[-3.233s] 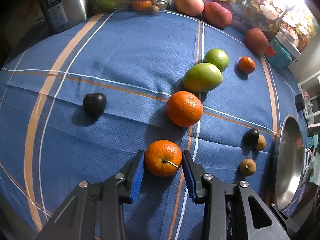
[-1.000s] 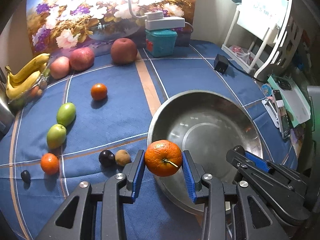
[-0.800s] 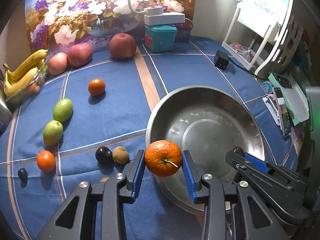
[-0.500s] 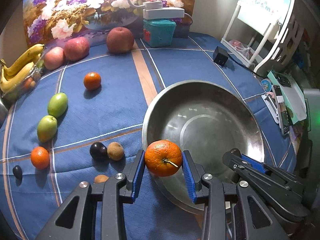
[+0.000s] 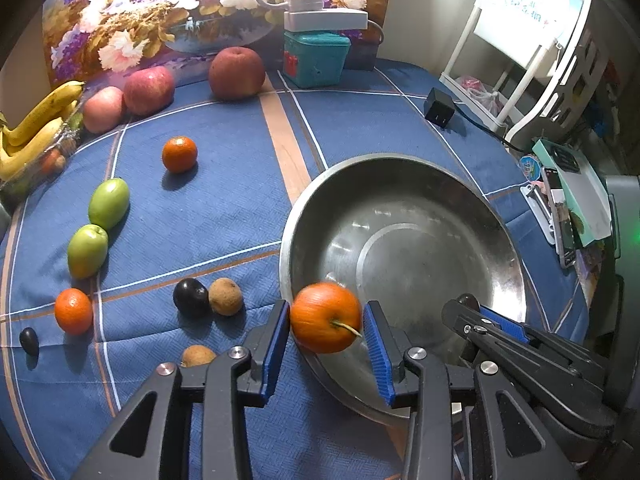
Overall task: Organize fruits
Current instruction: 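Open the left tool dropping the orange while the right tool releases the plum into the bowl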
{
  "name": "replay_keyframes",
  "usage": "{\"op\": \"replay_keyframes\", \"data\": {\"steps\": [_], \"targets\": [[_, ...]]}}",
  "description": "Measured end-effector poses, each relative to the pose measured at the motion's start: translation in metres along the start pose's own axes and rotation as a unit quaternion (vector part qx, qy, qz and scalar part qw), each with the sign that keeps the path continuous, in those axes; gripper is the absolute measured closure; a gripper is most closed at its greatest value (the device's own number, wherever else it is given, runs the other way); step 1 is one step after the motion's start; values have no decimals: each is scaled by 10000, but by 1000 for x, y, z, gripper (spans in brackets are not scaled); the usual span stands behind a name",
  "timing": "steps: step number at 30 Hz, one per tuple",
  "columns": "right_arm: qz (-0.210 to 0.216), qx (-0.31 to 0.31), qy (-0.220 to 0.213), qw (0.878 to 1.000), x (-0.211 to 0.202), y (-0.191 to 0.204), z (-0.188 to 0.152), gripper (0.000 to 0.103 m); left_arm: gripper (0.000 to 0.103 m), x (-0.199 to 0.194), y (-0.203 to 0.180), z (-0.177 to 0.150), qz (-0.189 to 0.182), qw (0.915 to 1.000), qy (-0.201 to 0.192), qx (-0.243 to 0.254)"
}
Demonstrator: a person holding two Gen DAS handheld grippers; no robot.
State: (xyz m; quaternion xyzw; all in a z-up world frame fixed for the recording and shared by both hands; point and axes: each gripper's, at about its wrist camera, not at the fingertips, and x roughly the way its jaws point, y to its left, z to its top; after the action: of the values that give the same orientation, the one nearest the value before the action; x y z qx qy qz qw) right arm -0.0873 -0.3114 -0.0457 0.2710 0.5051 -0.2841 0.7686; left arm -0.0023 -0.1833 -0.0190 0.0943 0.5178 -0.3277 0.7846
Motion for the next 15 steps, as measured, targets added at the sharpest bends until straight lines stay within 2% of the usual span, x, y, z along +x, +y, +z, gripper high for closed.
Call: {"op": "replay_keyframes", "data": {"steps": [2,6,8,10,15], "targets": [[2,6,0,10000,0,0,0,77,56,-1,1,0,-22,10000,-20,-29],[6,44,-24,10000,-1,-1,2,76,56,-3,4,1,-53,9999,-25,-88],[1,37,-38,10000,-1,-1,2,74,55,-3,5,1,-54,9999,-26,-118],[-10,28,-75,10000,-2,-1,3,67,53,-4,7,1,-54,9998,-20,-175],[11,-2,-135,9999,-4,1,3,63,45,-7,15,1,-9,9995,-39,-318]]}}
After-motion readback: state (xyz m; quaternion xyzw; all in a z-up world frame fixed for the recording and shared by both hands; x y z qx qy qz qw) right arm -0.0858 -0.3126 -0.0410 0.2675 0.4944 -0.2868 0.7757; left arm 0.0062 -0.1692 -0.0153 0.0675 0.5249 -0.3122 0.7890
